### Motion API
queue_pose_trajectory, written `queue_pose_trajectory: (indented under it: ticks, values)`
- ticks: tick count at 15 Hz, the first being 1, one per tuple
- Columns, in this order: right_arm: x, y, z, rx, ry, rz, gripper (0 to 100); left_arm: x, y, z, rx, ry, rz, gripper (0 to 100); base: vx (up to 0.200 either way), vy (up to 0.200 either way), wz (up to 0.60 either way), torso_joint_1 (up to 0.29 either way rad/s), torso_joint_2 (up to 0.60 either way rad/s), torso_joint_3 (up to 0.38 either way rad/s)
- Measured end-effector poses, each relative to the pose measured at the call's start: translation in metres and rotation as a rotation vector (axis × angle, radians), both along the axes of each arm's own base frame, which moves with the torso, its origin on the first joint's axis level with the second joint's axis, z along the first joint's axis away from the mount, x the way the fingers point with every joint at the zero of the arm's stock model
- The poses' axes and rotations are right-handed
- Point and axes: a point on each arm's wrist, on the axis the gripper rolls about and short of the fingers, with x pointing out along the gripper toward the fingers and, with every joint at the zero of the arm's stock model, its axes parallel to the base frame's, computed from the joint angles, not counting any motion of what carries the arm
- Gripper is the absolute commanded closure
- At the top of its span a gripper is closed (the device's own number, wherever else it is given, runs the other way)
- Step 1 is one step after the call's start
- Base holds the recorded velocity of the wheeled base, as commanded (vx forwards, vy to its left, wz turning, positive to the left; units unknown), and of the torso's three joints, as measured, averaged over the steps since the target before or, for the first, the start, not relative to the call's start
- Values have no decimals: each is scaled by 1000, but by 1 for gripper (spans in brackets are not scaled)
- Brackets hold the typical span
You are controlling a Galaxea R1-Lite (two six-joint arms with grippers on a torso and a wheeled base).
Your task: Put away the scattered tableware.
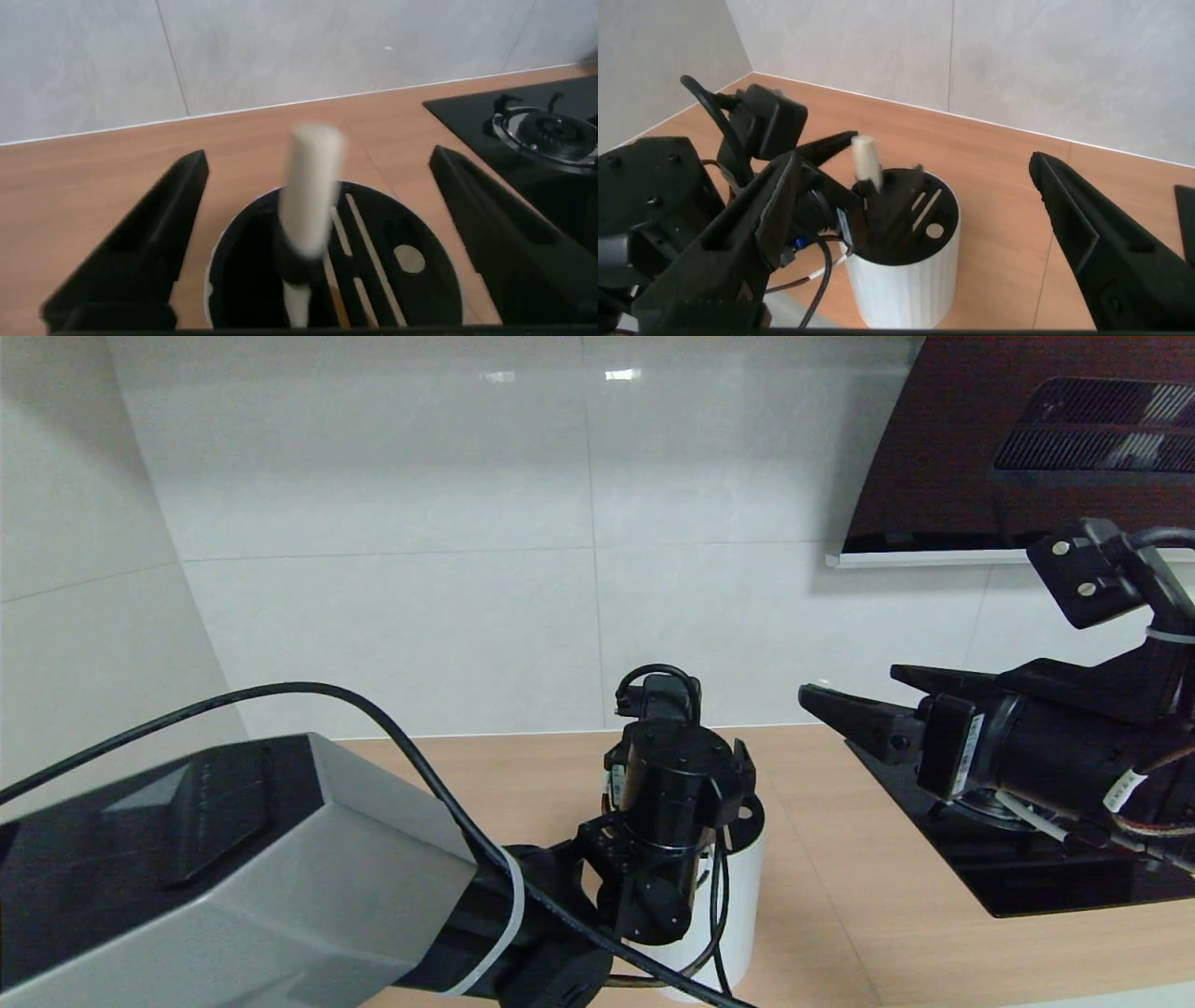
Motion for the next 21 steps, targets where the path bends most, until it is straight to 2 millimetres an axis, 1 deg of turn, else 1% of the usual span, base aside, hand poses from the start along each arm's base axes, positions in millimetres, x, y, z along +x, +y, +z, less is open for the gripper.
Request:
queue_pose_trajectory:
  ticks: [1, 3, 4, 6, 8, 9, 10, 11, 12, 14, 16, 17, 19, 21]
  values:
    - [0, 0, 0, 0, 1, 0, 0, 0, 0, 2, -6, -4, 0, 0, 0, 0, 0, 0, 0, 0]
    - [0, 0, 0, 0, 0, -2, 0, -2, 3, 17, -46, -35, 1, 0, 0, 0, 0, 0, 0, 0]
    - [1, -1, 0, 2, -3, -7, 0, -5, 8, 29, -70, -54, 0, 0, 0, 0, 0, 0, 0, 0]
    - [1, -5, 2, 9, -11, -23, 0, -11, 24, 63, -130, -104, 0, 0, 0, 0, 0, 0, 0, 0]
    - [-3, -11, 9, 29, -36, -32, 0, -22, 58, 109, -185, -185, -24, 0, 0, 0, 0, 0, 0, 0]
    - [-6, -15, 13, 42, -52, -36, 0, -30, 76, 127, -202, -222, -45, 0, 0, 0, 0, 0, 0, 0]
    - [-12, -21, 17, 53, -68, -46, 0, -42, 99, 144, -214, -260, -68, 0, 0, 0, 0, 0, 0, 0]
    - [-18, -28, 20, 57, -88, -56, 0, -55, 122, 155, -210, -286, -84, 0, 0, 0, 0, 0, 0, 0]
    - [-25, -36, 21, 54, -110, -69, 0, -68, 141, 161, -201, -300, -87, 0, 0, 0, 0, 0, 0, 0]
    - [-47, -62, 21, 40, -169, -114, 0, -99, 188, 161, -159, -304, -57, 0, 0, 0, 0, 0, 0, 0]
    - [-75, -90, 11, 20, -227, -181, 0, -132, 228, 154, -128, -296, -12, 0, 0, 0, 0, 0, 0, 0]
    - [-91, -105, 3, 13, -253, -228, 0, -152, 248, 149, -113, -291, 15, 0, 0, 0, 0, 0, 0, 0]
    - [-125, -127, -14, 2, -280, -308, 0, -190, 281, 134, -84, -275, 54, 0, 0, 0, 0, 0, 0, 0]
    - [-161, -143, -37, -26, -264, -364, 0, -232, 308, 113, -52, -248, 84, 0, 0, 0, 0, 0, 0, 0]
